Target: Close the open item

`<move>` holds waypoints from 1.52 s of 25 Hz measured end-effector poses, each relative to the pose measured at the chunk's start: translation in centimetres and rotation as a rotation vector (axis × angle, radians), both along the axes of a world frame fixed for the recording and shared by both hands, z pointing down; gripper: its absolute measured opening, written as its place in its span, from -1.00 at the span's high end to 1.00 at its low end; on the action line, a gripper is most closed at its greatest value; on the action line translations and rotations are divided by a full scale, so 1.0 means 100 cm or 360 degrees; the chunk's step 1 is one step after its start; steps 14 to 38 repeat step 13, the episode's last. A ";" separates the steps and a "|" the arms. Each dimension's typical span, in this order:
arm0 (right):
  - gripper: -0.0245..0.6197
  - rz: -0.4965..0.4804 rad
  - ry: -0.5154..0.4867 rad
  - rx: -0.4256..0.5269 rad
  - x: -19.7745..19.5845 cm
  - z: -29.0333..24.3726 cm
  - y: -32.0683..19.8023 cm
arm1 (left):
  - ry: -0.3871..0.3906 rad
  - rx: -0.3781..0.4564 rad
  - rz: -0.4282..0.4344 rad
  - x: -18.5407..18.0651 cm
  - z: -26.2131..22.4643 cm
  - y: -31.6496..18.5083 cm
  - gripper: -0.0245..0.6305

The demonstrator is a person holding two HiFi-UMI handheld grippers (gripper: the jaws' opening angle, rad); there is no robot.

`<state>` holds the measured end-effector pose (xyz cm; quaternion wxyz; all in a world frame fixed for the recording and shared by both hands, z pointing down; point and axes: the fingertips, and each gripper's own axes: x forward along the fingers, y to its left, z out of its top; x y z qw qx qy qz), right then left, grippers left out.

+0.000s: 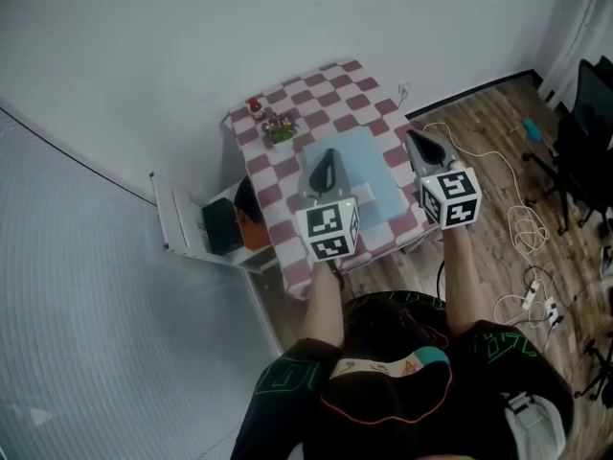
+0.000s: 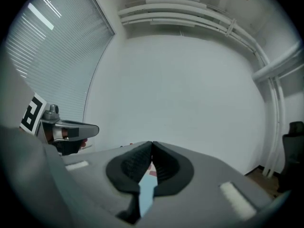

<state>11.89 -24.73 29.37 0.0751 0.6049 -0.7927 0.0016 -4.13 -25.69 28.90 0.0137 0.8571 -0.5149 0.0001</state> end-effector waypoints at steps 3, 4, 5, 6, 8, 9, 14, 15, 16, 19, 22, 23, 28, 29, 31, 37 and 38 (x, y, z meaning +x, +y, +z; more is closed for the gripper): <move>0.91 -0.0017 -0.0020 -0.0007 0.005 0.002 0.003 | 0.0024 0.0005 -0.0061 -0.001 -0.001 0.004 0.90; 0.91 -0.0021 -0.0021 0.0000 0.006 0.001 0.002 | 0.0028 0.0007 -0.0076 -0.001 0.000 0.004 0.90; 0.91 -0.0029 -0.0019 0.0010 0.006 0.000 0.001 | 0.0030 0.0010 -0.0089 -0.002 0.000 0.002 0.90; 0.91 -0.0041 -0.0012 0.0018 0.007 0.000 -0.001 | 0.0033 0.0012 -0.0102 -0.003 0.001 0.000 0.90; 0.91 -0.0061 0.0000 0.0014 0.009 0.002 -0.004 | 0.0032 0.0004 -0.0125 -0.003 0.004 -0.002 0.90; 0.91 -0.0066 0.0000 0.0008 0.011 0.003 -0.004 | 0.0028 -0.0003 -0.0132 -0.003 0.006 -0.002 0.90; 0.91 -0.0074 -0.0002 0.0007 0.018 0.000 -0.008 | 0.0013 -0.0004 -0.0136 0.003 0.006 -0.004 0.90; 0.91 -0.0074 -0.0002 0.0007 0.018 0.000 -0.008 | 0.0013 -0.0004 -0.0136 0.003 0.006 -0.004 0.90; 0.91 -0.0074 -0.0002 0.0007 0.018 0.000 -0.008 | 0.0013 -0.0004 -0.0136 0.003 0.006 -0.004 0.90; 0.91 -0.0074 -0.0002 0.0007 0.018 0.000 -0.008 | 0.0013 -0.0004 -0.0136 0.003 0.006 -0.004 0.90; 0.91 -0.0074 -0.0002 0.0007 0.018 0.000 -0.008 | 0.0013 -0.0004 -0.0136 0.003 0.006 -0.004 0.90; 0.91 -0.0074 -0.0002 0.0007 0.018 0.000 -0.008 | 0.0013 -0.0004 -0.0136 0.003 0.006 -0.004 0.90; 0.91 -0.0074 -0.0002 0.0007 0.018 0.000 -0.008 | 0.0013 -0.0004 -0.0136 0.003 0.006 -0.004 0.90; 0.91 -0.0074 -0.0002 0.0007 0.018 0.000 -0.008 | 0.0013 -0.0004 -0.0136 0.003 0.006 -0.004 0.90; 0.91 -0.0074 -0.0002 0.0007 0.018 0.000 -0.008 | 0.0013 -0.0004 -0.0136 0.003 0.006 -0.004 0.90; 0.91 -0.0074 -0.0002 0.0007 0.018 0.000 -0.008 | 0.0013 -0.0004 -0.0136 0.003 0.006 -0.004 0.90; 0.91 -0.0074 -0.0002 0.0007 0.018 0.000 -0.008 | 0.0013 -0.0004 -0.0136 0.003 0.006 -0.004 0.90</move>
